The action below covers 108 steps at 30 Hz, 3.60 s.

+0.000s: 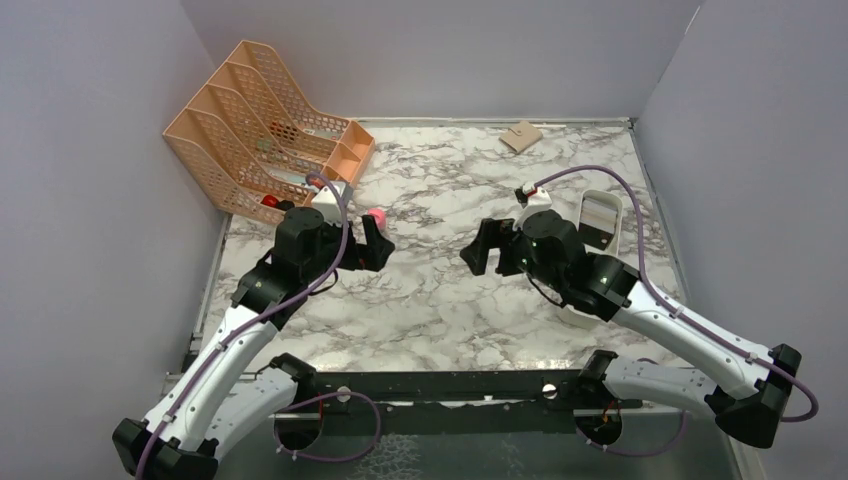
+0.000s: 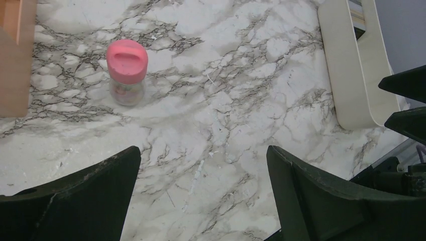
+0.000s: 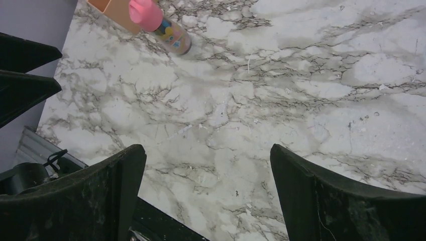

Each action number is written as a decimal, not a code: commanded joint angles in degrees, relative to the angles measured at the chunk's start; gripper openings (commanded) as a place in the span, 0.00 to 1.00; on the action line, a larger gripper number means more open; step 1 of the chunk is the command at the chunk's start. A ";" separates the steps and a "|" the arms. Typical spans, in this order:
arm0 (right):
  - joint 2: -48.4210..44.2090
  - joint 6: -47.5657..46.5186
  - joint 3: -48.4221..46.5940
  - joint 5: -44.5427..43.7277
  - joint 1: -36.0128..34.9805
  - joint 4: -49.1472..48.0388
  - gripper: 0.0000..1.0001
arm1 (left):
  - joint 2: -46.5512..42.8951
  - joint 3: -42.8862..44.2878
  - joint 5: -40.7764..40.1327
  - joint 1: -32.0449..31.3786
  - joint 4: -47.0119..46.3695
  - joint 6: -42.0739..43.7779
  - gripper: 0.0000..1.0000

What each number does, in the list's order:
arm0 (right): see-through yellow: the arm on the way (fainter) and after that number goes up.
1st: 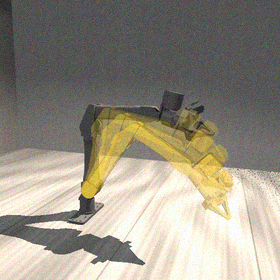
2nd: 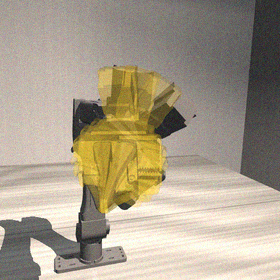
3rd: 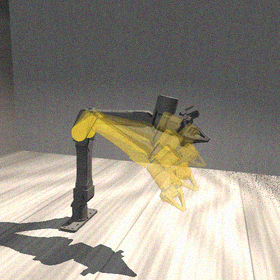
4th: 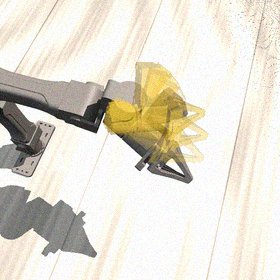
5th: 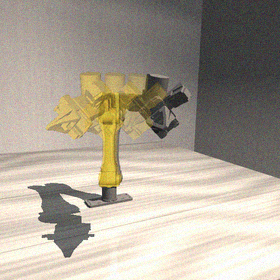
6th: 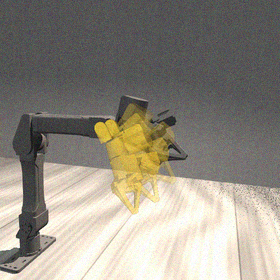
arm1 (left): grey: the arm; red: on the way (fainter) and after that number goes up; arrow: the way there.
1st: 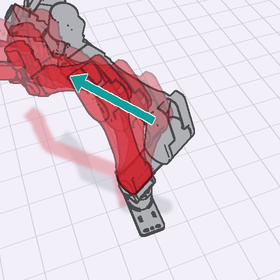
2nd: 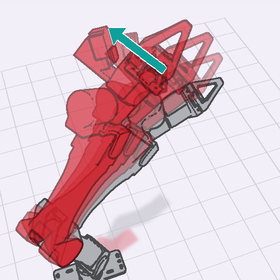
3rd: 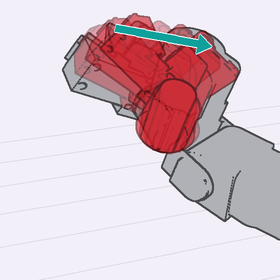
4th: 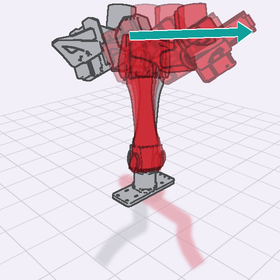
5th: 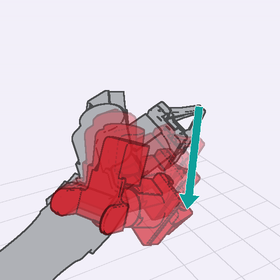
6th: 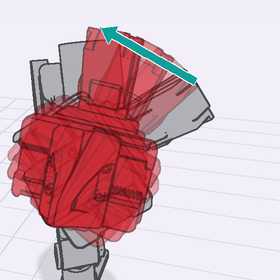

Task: Put the credit cards into the card holder
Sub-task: Move the card holder to the center of the board.

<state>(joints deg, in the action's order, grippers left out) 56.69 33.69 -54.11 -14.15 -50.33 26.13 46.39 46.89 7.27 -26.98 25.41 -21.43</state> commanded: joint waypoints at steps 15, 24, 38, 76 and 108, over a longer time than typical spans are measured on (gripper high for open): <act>7.08 -4.18 -3.39 -22.70 -0.65 -6.81 1.00 | -5.43 -3.47 -2.34 0.42 -3.07 0.62 0.99; 28.64 -36.41 -9.04 -33.45 4.60 -20.82 1.00 | -10.02 -4.58 -5.59 0.44 -2.75 0.16 0.99; 66.14 -46.46 -36.17 -22.10 22.02 -27.35 0.78 | -15.10 -5.45 -8.92 0.44 -2.74 0.07 0.99; 93.17 -53.50 -62.64 -4.97 36.76 -23.01 0.19 | -9.70 -5.39 -9.34 0.79 -2.54 0.52 0.99; 41.72 -18.56 -1.39 22.75 25.49 -17.17 0.01 | -8.98 -4.57 -10.79 1.23 0.11 0.12 0.98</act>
<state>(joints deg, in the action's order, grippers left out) 103.94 8.45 -59.46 8.56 -20.23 1.80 37.93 41.71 -3.57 -26.20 25.85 -21.39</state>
